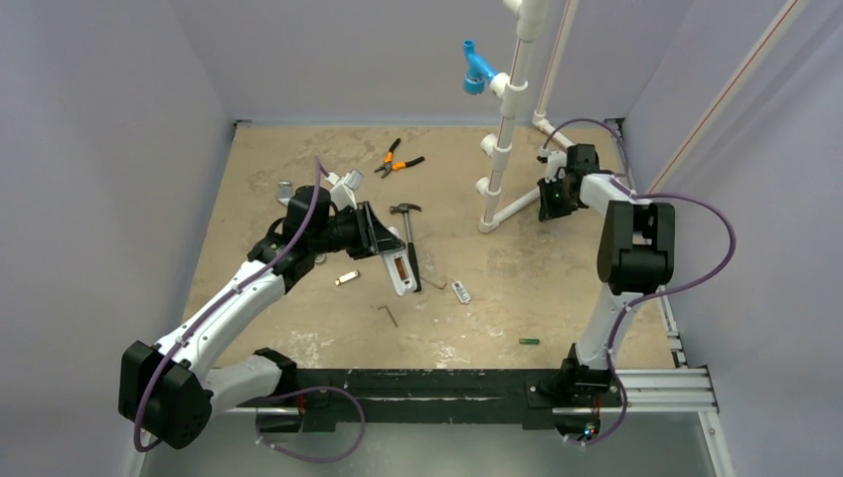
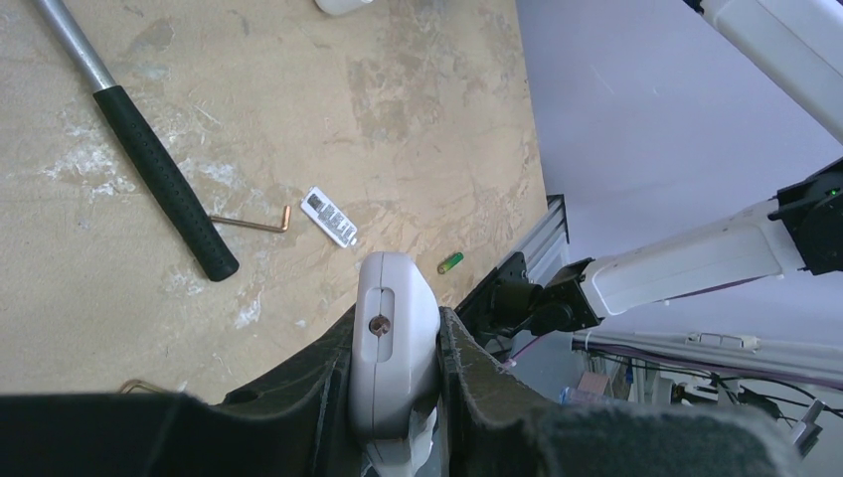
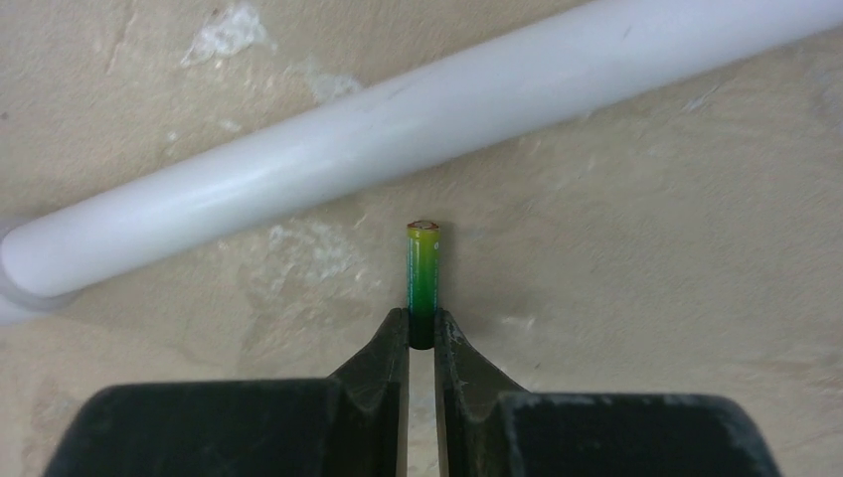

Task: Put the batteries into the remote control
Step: Pick up the battery from the center of the board.

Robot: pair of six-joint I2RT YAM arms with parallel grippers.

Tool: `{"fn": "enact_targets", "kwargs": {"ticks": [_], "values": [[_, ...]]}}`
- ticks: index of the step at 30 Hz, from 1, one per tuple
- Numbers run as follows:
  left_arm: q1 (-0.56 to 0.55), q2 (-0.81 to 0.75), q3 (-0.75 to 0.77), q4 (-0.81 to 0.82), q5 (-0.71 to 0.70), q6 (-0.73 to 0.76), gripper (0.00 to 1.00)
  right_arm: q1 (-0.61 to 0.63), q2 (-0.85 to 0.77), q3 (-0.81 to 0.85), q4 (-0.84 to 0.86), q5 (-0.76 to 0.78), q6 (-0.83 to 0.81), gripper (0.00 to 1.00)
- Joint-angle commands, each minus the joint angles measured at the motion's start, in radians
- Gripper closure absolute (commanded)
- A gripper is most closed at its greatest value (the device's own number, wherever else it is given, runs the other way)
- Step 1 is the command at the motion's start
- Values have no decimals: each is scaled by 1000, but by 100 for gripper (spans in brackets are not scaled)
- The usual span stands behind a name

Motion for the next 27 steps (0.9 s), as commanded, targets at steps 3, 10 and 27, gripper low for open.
{"fn": "enact_targets", "kwargs": {"ticks": [3,10,27], "values": [[6,-6,43,46,8,-13,100,11,-235,-183,145,-31,204,100],[7,-11,47,52,-14,-17,100,15,-640,-516,355,-40,441,100],[6,22,62,124,5,-13,100,352,-1423,-824,453,-766,347,100]]}}
